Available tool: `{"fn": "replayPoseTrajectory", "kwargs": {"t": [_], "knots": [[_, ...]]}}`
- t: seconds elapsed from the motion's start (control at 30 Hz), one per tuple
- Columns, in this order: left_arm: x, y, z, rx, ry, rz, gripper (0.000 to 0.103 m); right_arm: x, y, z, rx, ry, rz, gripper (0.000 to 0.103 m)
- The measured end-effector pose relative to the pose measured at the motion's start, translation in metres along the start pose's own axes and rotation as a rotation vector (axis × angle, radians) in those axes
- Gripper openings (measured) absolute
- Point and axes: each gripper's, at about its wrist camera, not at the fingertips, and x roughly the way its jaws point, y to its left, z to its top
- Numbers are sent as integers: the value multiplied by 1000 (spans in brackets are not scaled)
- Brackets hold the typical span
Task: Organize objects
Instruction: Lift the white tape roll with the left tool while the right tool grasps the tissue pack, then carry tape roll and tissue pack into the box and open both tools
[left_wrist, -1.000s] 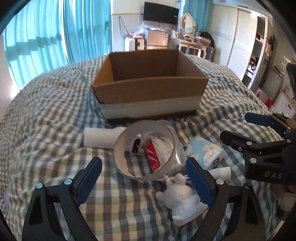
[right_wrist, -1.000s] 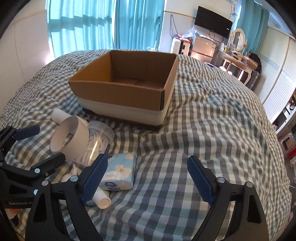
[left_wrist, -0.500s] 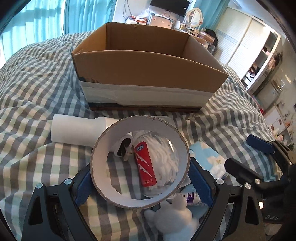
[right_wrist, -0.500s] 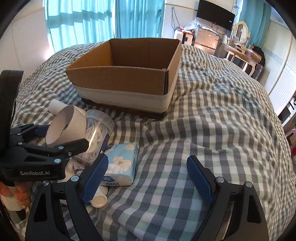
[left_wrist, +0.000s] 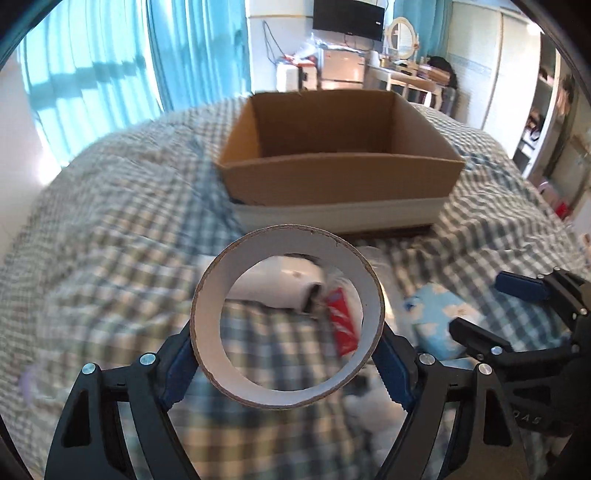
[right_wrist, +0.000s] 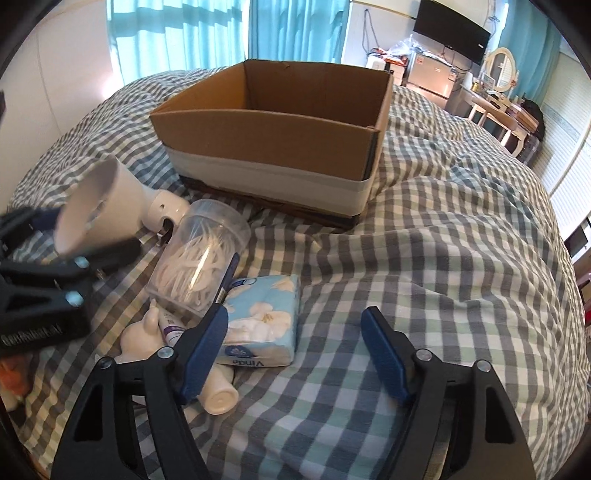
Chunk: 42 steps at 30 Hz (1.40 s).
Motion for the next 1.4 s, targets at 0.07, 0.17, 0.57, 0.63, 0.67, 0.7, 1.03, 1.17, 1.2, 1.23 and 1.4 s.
{"fn": "replayPoseTrajectory", "kwargs": {"t": [0.07,0.17,0.57,0.63,0.67,0.7,1.03,1.17,1.2,1.23,1.4], "knots": [[-3,5,0,-5,-4,12,85,3,4,1,-13,13,4,74],[-4,14,-3,-19,-10,24,85,10,12,1,-44,38,11,74],[2,29,-16,-65,1,-13,85,36,26,0,-111,128,-24,74],[2,30,-18,-70,1,-18,85,36,27,0,-116,126,-25,69],[2,29,-18,-69,0,-19,85,36,27,-1,-117,121,-18,60],[2,28,-19,-66,-2,-19,85,35,27,-1,-120,117,-13,53],[-1,26,-23,-51,-8,-25,85,28,32,-2,-151,96,-51,50],[-9,22,-25,-22,-15,-23,85,10,19,3,-91,53,-13,50],[-11,21,-25,-18,-18,-24,85,4,19,4,-85,39,-8,50],[-13,20,-24,-14,-23,-24,85,0,18,5,-82,30,-5,50],[-23,18,-17,0,-33,-17,85,-24,17,15,-92,-31,0,49]]}}
